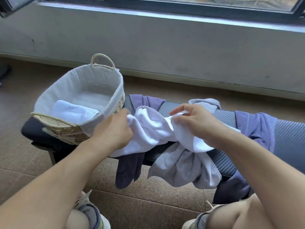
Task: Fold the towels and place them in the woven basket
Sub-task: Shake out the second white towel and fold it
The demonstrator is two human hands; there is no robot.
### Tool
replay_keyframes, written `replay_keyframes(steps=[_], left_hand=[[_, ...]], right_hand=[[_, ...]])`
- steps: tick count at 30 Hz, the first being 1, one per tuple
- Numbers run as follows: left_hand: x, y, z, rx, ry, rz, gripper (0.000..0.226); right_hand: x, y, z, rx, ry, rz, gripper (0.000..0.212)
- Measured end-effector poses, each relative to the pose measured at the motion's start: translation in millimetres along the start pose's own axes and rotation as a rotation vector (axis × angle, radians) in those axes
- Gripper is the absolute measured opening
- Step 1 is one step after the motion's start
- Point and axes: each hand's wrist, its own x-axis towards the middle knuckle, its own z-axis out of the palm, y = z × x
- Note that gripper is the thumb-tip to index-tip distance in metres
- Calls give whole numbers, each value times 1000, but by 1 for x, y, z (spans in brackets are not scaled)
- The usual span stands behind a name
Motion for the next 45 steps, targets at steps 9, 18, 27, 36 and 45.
replay_keyframes(steps=[9,18,27,36,45], left_hand=[[-5,22,-10,-1047,-75,116,67],[-11,24,-3,-1179,-392,225,106],[-15,25,2,-1080,-490,405,116],[-12,31,16,-949,176,195,41],[1,29,11,-1313,173,-10,12]], right_hand=[[-21,-25,14,371,-135,-234,31],[-17,-10,18,-320,54,-462,31],[-9,-7,25,-445,212,-445,7],[5,-5,12,-143,318,-252,10],[-1,-3,8,-304,45,-463,10]])
